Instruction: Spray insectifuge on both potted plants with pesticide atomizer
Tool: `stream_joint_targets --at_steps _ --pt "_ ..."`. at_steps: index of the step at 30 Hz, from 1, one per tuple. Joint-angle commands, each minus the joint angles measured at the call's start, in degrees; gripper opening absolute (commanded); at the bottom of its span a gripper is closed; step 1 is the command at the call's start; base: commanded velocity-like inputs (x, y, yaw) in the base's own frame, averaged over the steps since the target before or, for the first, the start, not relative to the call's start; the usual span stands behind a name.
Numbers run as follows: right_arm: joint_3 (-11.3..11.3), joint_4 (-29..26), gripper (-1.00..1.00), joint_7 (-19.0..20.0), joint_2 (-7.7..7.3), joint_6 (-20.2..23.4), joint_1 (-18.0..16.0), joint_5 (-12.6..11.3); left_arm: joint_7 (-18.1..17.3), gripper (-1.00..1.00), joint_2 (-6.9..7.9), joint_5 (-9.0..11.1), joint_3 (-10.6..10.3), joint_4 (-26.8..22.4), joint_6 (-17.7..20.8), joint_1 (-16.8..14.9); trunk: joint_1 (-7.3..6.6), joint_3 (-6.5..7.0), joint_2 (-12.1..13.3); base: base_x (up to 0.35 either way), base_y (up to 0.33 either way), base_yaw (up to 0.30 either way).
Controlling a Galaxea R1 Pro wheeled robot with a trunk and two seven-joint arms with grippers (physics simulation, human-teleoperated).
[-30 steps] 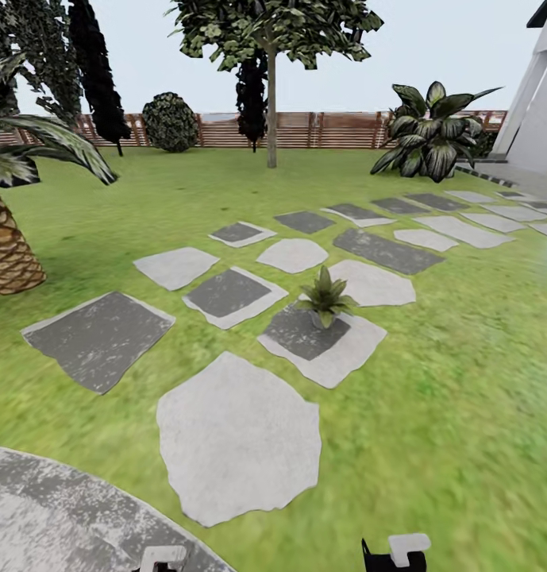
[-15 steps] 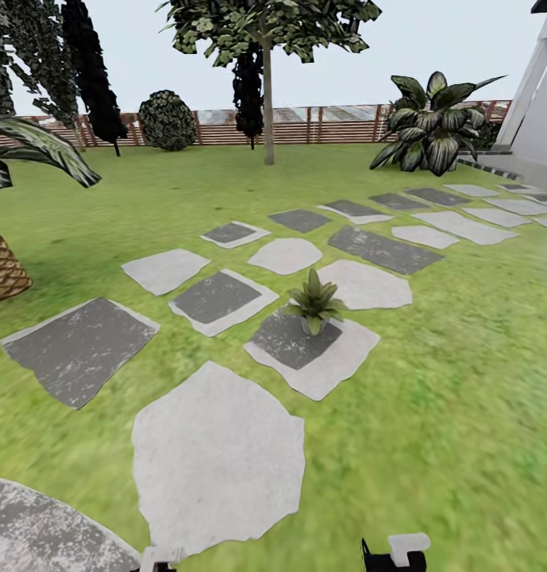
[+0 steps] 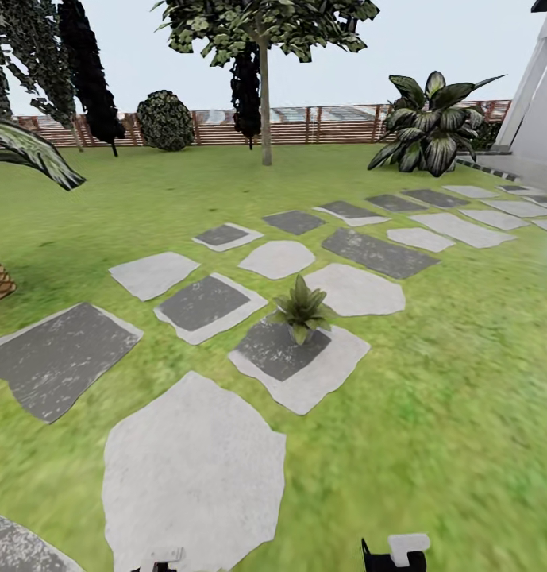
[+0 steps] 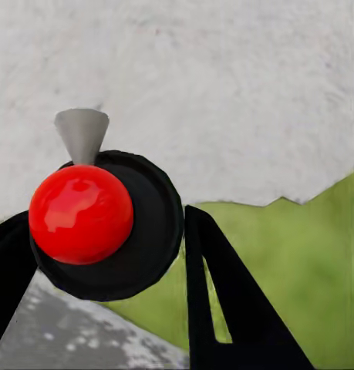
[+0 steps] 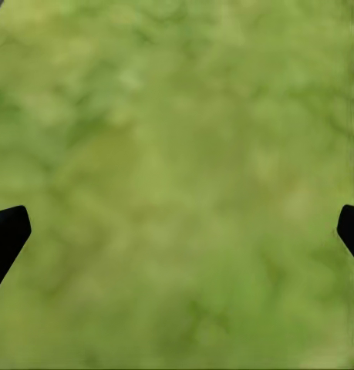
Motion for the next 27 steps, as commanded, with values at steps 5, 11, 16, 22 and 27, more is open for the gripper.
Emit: stream_joint_targets --at_steps 5,11,16,22,27 --pt "0.51 0.00 1.00 -0.16 -0.02 -0.10 0.01 -0.45 -0.18 -1.00 0.01 -0.52 0.50 0.05 -0.20 -0.03 0.01 -0.05 -0.02 0.180 -0.230 0.000" --pt "0.51 0.00 1.00 -0.16 -0.01 -0.12 -0.02 -0.45 -0.18 -1.00 0.01 -0.55 0.50 0.05 -0.20 -0.03 0.01 -0.05 -0.02 0.178 -0.231 0.000" --pt "0.51 0.00 1.00 -0.16 -0.02 -0.08 -0.02 -0.45 -0.17 -1.00 0.01 -0.54 0.50 0.05 -0.20 -0.03 0.01 -0.05 -0.02 0.174 -0.234 0.000" --pt "0.51 0.00 1.00 -0.16 -0.01 -0.11 0.00 -0.45 -0.17 -1.00 0.01 -0.54 0.50 0.05 -0.20 -0.03 0.01 -0.05 -0.02 0.168 -0.236 0.000" --pt "0.51 0.00 1.00 -0.16 -0.02 -0.08 -0.01 -0.45 -0.14 -1.00 0.01 -0.55 0.50 0.05 -0.20 -0.03 0.01 -0.05 -0.02 0.151 -0.247 0.000"
